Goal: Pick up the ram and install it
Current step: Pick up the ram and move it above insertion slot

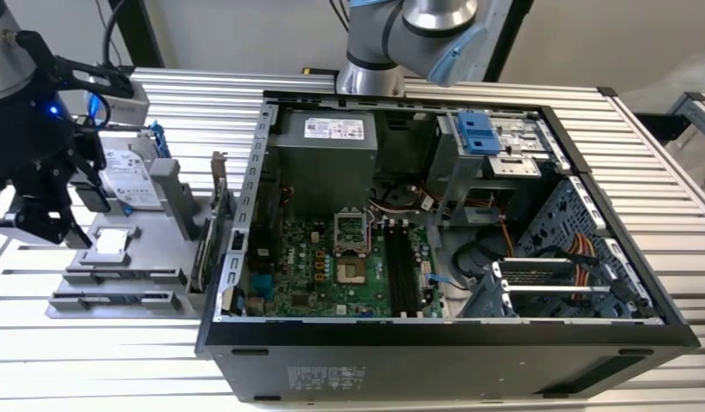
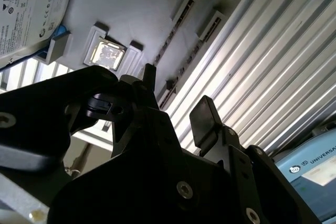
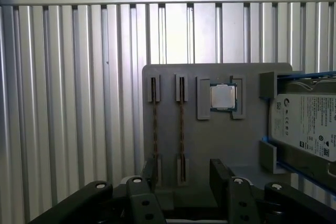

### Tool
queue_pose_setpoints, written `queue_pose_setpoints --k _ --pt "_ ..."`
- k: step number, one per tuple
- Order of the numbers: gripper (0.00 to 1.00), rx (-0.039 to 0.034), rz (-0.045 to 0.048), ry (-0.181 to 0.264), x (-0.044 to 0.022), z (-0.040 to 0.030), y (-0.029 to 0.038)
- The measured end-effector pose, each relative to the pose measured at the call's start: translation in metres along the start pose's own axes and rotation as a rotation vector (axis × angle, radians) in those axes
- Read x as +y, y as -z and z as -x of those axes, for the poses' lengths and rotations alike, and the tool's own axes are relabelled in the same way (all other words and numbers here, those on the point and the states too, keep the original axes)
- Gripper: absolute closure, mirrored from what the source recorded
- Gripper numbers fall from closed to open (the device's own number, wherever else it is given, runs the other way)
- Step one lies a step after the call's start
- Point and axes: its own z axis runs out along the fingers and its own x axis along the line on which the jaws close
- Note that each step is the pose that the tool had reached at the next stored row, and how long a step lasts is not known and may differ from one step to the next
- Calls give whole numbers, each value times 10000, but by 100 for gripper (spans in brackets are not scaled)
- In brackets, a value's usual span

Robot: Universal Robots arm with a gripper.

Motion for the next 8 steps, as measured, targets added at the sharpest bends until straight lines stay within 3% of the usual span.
queue_pose_setpoints --k 8 --pt "0 5 0 -3 1 1 -24"
